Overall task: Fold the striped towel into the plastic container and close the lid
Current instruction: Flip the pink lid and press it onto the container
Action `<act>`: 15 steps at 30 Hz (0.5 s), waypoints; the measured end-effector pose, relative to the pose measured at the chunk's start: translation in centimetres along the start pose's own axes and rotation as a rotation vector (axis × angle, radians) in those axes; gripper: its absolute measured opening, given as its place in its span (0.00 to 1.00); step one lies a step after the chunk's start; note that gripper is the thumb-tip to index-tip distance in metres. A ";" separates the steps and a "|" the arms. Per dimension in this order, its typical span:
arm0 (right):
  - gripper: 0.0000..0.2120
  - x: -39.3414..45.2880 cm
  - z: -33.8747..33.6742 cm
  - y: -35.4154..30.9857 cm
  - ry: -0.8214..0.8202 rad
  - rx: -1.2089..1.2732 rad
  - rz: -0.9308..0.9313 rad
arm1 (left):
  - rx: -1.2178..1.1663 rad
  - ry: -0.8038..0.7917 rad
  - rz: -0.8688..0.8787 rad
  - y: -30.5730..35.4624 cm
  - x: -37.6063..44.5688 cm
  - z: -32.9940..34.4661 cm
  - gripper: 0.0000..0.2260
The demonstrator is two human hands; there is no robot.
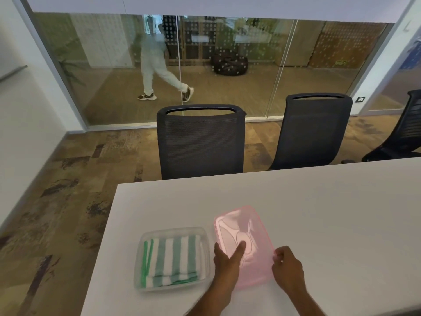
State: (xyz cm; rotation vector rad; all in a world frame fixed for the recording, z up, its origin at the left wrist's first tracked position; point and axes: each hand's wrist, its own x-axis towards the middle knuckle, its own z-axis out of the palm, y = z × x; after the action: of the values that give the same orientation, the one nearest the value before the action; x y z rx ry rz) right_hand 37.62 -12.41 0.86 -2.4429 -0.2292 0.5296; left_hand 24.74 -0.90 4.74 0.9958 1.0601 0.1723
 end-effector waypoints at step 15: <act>0.14 -5.2 -1.7 -6.5 0.279 0.209 -0.921 | -0.566 -0.225 0.031 9.1 -1.5 -10.3 0.41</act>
State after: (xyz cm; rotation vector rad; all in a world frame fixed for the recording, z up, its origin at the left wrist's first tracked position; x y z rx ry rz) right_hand 33.42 -9.69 7.74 -1.8959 -1.0406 -0.1859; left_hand 18.78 9.62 11.30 0.5038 0.7280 0.3554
